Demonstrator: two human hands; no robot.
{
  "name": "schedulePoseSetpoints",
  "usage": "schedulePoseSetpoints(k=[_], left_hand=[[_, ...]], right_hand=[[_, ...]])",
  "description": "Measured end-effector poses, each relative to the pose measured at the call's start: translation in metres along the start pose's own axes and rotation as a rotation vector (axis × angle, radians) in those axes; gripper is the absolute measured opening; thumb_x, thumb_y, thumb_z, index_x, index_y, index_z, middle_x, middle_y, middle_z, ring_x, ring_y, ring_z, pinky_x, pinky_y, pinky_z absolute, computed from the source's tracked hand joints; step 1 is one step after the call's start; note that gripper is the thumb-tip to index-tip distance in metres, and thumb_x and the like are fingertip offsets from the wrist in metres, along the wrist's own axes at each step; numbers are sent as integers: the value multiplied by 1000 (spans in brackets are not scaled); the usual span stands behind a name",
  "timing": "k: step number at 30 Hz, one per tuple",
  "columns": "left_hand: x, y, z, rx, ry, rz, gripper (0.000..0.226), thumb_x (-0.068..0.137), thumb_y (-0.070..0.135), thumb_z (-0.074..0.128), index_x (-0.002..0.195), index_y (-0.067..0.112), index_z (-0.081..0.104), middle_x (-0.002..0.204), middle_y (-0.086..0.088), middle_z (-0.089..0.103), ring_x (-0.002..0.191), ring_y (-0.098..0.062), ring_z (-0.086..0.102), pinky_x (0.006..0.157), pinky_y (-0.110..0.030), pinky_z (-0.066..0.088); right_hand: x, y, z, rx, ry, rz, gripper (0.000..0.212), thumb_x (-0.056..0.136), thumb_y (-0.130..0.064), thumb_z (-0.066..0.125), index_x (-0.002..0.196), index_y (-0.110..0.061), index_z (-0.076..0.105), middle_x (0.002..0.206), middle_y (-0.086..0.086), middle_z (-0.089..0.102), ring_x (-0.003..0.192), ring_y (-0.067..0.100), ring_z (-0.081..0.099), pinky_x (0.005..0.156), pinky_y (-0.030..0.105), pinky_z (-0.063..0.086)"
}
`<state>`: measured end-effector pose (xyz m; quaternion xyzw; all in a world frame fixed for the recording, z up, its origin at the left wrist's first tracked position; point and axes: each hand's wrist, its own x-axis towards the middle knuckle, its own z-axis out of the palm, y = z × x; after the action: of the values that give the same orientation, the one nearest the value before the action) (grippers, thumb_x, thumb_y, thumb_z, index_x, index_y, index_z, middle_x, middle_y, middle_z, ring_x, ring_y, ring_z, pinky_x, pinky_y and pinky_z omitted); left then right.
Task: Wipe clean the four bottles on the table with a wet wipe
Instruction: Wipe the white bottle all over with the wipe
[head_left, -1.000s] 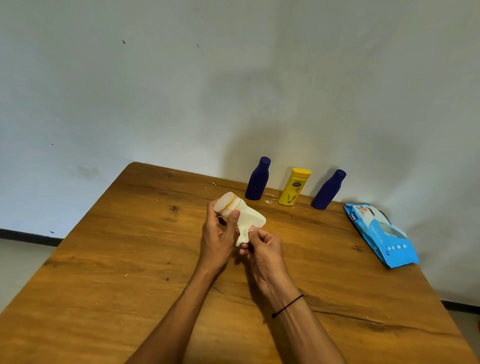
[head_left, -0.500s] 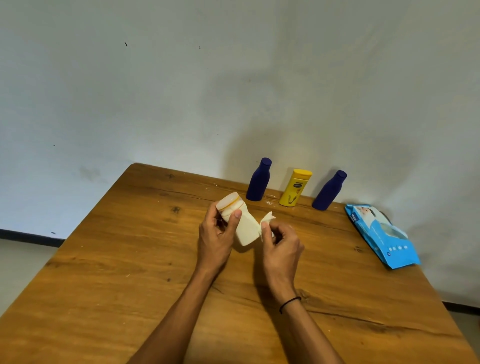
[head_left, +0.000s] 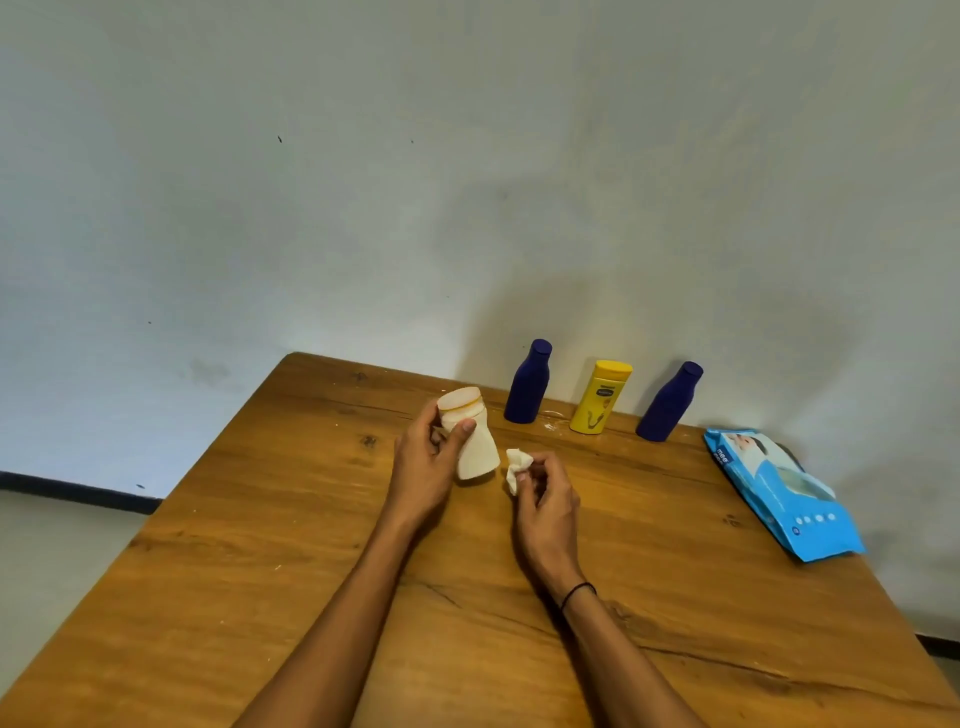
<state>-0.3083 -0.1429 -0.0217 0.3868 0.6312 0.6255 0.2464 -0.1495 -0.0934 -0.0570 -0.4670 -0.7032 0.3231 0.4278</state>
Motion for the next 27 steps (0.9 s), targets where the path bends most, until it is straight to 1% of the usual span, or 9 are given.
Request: schedulePoseSetpoints(k=[7, 9, 11, 13, 15, 17, 19, 23, 27], left_hand=[[70, 16, -12, 127, -77, 37, 41, 101, 45, 64, 139, 37, 50, 134, 3, 59, 118, -23, 61, 76, -35, 66], [83, 14, -9, 164, -74, 68, 43, 103, 41, 63, 142, 31, 49, 133, 1, 58, 114, -23, 60, 65, -16, 59], [95, 11, -4, 220, -77, 105, 46, 103, 37, 63, 145, 25, 48, 133, 1, 58, 110, -20, 59, 60, -9, 52], [107, 5, 1, 251, -91, 117, 46, 102, 39, 65, 144, 28, 48, 133, 2, 59, 111, -22, 61, 71, -17, 58], [114, 0, 7, 232, -118, 78, 44, 100, 42, 67, 139, 36, 49, 133, 4, 59, 114, -24, 62, 84, -39, 65], [117, -6, 14, 234, -142, 65, 39, 100, 44, 67, 135, 41, 49, 132, 6, 59, 114, -21, 61, 89, -48, 64], [115, -8, 17, 268, -173, 77, 38, 101, 41, 67, 135, 38, 50, 133, 6, 59, 115, -20, 61, 95, -49, 61], [121, -23, 16, 390, -224, 1, 59, 101, 26, 68, 153, 27, 40, 151, -7, 54, 134, -30, 55, 107, -50, 53], [122, -33, 13, 453, -263, -25, 58, 102, 24, 67, 153, 21, 40, 153, -10, 53, 137, -33, 54, 108, -47, 50]], right_hand=[[32, 1, 30, -75, -62, -1, 9, 106, -16, 57, 110, -24, 56, 112, -2, 65, 102, 12, 62, 84, 28, 54], [41, 0, 35, -87, -73, -6, 11, 106, -14, 56, 112, -23, 55, 114, 0, 64, 104, 12, 61, 86, 28, 54], [45, 1, 38, -101, -80, -19, 11, 106, -13, 55, 112, -23, 55, 115, 0, 63, 105, 13, 61, 88, 30, 56], [45, 3, 39, -118, -89, -37, 11, 106, -13, 55, 111, -22, 54, 114, 1, 62, 104, 13, 60, 87, 30, 56], [44, 4, 37, -121, -90, -43, 11, 106, -13, 55, 112, -22, 54, 114, 0, 61, 104, 13, 59, 87, 29, 55], [44, 5, 36, -119, -87, -37, 12, 106, -13, 55, 113, -23, 54, 116, -1, 61, 106, 11, 59, 88, 28, 54], [44, 6, 36, -126, -90, -39, 12, 106, -14, 55, 114, -23, 54, 116, -2, 60, 106, 11, 58, 88, 25, 52], [45, 7, 38, -131, -89, -48, 12, 106, -14, 55, 114, -23, 54, 116, -2, 60, 106, 11, 58, 88, 26, 54], [46, 7, 39, -132, -82, -43, 13, 106, -13, 56, 114, -23, 54, 117, -2, 61, 108, 11, 59, 91, 29, 55]])
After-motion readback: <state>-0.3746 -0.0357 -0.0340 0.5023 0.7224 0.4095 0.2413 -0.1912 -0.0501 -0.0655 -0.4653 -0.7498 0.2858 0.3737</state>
